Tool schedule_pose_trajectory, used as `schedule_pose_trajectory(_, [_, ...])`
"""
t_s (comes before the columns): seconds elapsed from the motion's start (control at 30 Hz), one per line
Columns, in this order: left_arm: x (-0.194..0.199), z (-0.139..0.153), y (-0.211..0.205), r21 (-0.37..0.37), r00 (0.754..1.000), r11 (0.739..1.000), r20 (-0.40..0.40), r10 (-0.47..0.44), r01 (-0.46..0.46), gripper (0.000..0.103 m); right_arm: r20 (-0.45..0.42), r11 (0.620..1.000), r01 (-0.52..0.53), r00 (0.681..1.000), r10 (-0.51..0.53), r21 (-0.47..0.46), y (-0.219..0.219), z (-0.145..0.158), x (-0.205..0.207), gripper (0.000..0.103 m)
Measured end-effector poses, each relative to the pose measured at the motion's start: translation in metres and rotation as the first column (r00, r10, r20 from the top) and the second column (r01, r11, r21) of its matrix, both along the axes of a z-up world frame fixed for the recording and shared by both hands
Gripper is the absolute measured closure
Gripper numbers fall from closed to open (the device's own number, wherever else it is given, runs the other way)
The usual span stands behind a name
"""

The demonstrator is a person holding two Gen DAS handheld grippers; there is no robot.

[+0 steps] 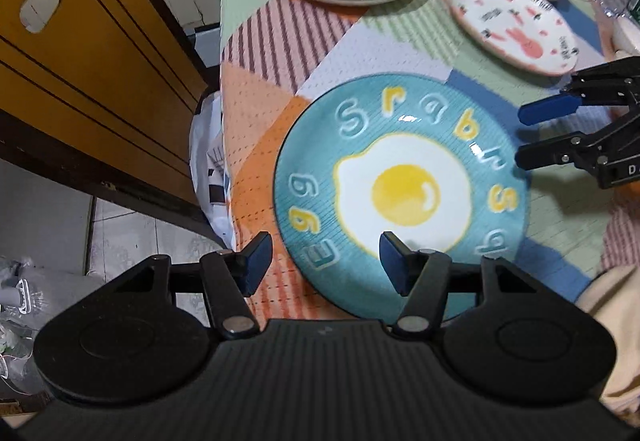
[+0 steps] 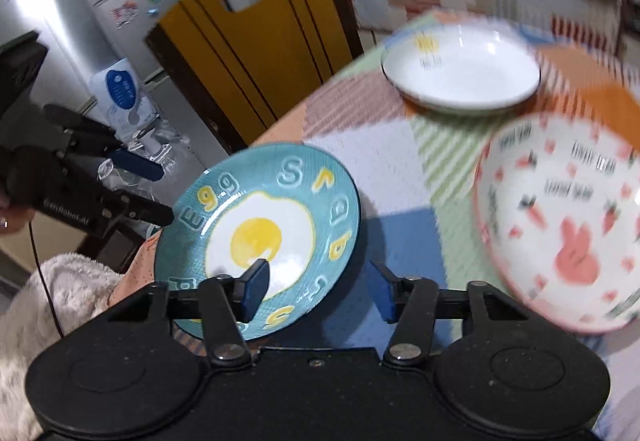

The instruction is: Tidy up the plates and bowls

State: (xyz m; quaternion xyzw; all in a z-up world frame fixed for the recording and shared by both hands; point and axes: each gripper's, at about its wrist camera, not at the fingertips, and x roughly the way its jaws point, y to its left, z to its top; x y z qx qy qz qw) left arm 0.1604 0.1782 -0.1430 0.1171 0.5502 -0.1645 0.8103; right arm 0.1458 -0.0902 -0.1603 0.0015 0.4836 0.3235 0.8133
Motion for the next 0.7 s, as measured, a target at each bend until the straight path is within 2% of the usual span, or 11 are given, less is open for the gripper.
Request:
schedule_pose_trajectory(0.07, [0.005,-0.009,0.007,0.013,1.000,1.000,-0.015,0.023,-0.023,0.045,-0.031,1.000,0.023,0.999,-0.023,-0.001,0.003,-0.012,0.000,0.048])
schedule_pose_trajectory(0.13, [0.007,-0.018,0.018,-0.023,0.998,0.999,-0.041,0.042,-0.043,0.045,-0.060,0.999,0.047,0.997,-0.047,-0.010,0.006,-0.022,0.000,0.053])
schedule_pose_trajectory(0.17, [0.008,-0.020,0.022,-0.043,0.997,0.998,-0.052,0.053,-0.056,0.046,-0.070,0.998,0.052,0.996,-0.054,-0.025,0.007,-0.026,0.001,0.062])
schedule_pose_trajectory(0.23, [0.010,-0.024,0.026,-0.074,0.996,0.995,-0.056,0.066,-0.070,0.047,-0.079,0.998,0.061,0.995,-0.063,-0.036,0.009,-0.034,0.002,0.065])
schedule_pose_trajectory(0.33, [0.011,-0.028,0.025,-0.085,0.997,0.994,-0.049,0.059,-0.063,0.063,-0.146,0.995,0.102,0.984,-0.099,0.009,0.009,-0.039,0.005,0.066])
schedule_pose_trajectory(0.37, [0.012,-0.030,0.025,-0.082,0.997,0.995,-0.048,0.058,-0.062,0.075,-0.158,0.994,0.106,0.982,-0.102,0.015,0.010,-0.040,0.005,0.066])
schedule_pose_trajectory(0.4, [0.012,-0.032,0.024,-0.080,0.997,0.995,-0.048,0.061,-0.065,0.082,-0.165,0.994,0.107,0.981,-0.103,0.016,0.012,-0.042,0.004,0.066])
schedule_pose_trajectory(0.53, [0.010,-0.036,0.024,-0.108,0.997,0.991,-0.041,0.070,-0.074,0.084,-0.158,0.992,0.124,0.980,-0.118,0.032,0.019,-0.044,0.000,0.067])
schedule_pose_trajectory(0.6, [0.011,-0.040,0.027,-0.136,0.994,0.986,-0.062,0.093,-0.100,0.082,-0.163,0.987,0.154,0.976,-0.145,0.048,0.017,-0.046,0.003,0.073])
schedule_pose_trajectory(0.63, [0.013,-0.041,0.028,-0.150,0.991,0.981,-0.076,0.113,-0.123,0.082,-0.155,0.983,0.176,0.974,-0.166,0.048,0.015,-0.047,0.002,0.082])
schedule_pose_trajectory(0.7, [0.013,-0.041,0.024,-0.133,0.990,0.983,-0.076,0.120,-0.129,0.082,-0.140,0.982,0.180,0.975,-0.171,0.060,0.011,-0.048,0.002,0.084])
